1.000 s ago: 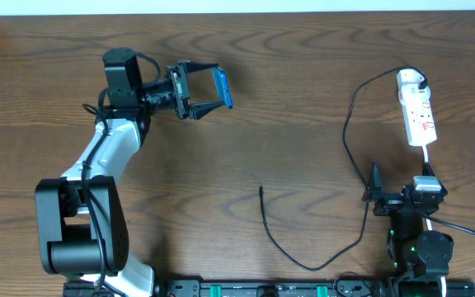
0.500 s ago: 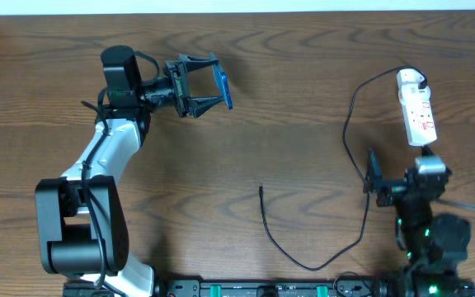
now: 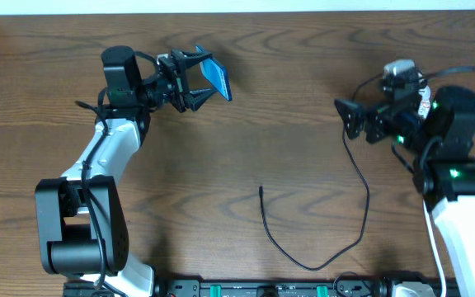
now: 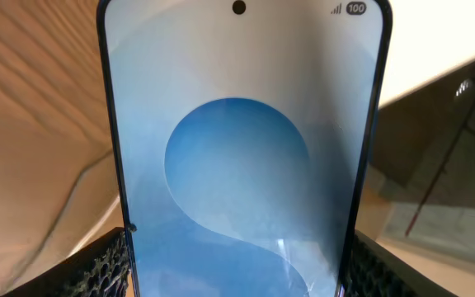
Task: Plug charger to phone and switch on socket
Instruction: 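Move the right gripper toward the phone held by the left gripper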
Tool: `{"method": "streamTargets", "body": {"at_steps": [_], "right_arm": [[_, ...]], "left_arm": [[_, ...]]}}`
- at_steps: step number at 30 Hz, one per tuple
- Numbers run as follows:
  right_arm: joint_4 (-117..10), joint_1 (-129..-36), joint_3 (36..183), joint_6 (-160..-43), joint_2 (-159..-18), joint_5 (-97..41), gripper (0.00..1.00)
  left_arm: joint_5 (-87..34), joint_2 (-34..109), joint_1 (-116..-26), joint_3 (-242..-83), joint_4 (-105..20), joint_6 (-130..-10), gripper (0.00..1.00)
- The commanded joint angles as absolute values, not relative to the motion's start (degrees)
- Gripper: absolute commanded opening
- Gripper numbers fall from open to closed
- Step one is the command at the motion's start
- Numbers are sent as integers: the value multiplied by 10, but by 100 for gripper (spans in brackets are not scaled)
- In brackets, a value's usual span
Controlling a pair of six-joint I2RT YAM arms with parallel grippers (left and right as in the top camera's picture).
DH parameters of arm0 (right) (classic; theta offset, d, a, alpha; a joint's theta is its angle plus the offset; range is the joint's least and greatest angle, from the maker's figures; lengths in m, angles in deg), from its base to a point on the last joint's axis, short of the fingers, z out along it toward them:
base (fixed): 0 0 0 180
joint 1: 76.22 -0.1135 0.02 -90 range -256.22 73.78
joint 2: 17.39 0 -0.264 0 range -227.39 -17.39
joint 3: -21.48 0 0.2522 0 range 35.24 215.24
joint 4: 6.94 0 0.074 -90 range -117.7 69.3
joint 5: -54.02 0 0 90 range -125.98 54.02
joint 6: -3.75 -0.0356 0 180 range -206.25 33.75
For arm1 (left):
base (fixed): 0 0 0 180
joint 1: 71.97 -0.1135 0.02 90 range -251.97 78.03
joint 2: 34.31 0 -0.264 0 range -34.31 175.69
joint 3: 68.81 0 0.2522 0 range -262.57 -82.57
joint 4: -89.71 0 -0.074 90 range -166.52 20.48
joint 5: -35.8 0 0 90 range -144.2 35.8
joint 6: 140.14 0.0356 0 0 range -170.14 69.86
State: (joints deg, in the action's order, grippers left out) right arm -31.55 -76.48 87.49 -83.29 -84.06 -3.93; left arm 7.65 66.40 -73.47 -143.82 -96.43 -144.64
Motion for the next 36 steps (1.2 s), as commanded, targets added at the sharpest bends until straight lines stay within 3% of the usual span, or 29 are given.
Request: {"method": "streamTargets", "body": {"at_steps": [1, 5, 12, 25, 36], "right_arm": [[-282, -769, 892, -830, -856, 95, 99], [-171, -770, 892, -847, -857, 188, 99], [-107, -774, 892, -1009, -893, 89, 99], [-105, -854, 912, -990, -1004, 100, 99], [-306, -928, 1015, -930, -1014, -78, 99]], "left_arm": [[26, 649, -735, -1455, -959, -1409, 7], [-8, 649, -730, -1455, -932, -1395, 7], [-56, 649, -697, -1455, -926, -1388, 8], [-71, 649, -650, -1455, -926, -1354, 8], [-87, 649, -630, -1455, -926, -1348, 7]]}}
